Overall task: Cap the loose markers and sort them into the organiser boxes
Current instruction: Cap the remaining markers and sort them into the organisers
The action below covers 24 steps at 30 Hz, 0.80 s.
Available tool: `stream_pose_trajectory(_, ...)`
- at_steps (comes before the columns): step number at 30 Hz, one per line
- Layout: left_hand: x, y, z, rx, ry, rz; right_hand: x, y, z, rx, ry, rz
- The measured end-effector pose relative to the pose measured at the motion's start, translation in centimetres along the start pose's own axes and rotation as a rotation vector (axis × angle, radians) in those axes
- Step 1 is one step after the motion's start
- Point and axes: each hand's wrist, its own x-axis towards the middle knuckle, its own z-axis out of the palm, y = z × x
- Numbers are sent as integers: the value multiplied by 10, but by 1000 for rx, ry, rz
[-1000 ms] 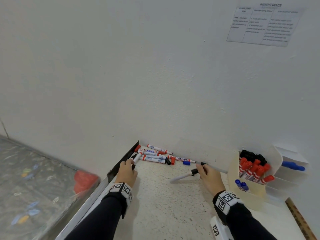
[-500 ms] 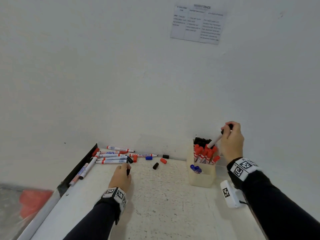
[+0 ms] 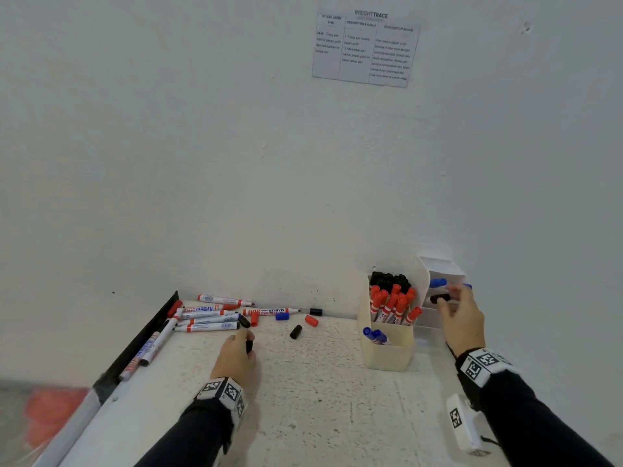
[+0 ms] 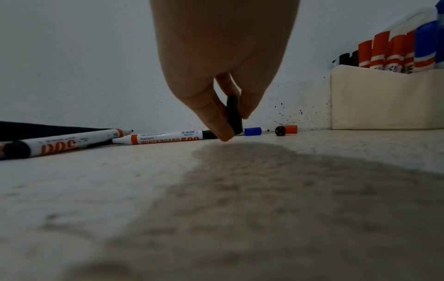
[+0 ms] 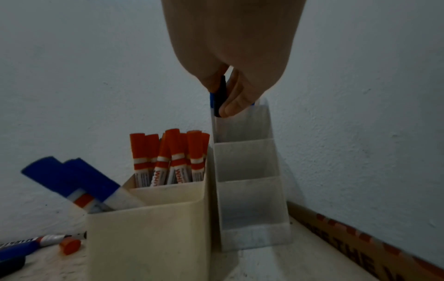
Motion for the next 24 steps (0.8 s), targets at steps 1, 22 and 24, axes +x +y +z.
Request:
stream_pose_trajectory(1,1,-3,-3,2,3,-4,0,2,5,1,-12,23)
stream_pose_trajectory(22,-4,-26,-39,38,63,-97,-7,0,38,-200,54,16)
stream_pose_trajectory(24,-3,-29,-43,34,88,-113,-10,-9,38,-199,129,-38)
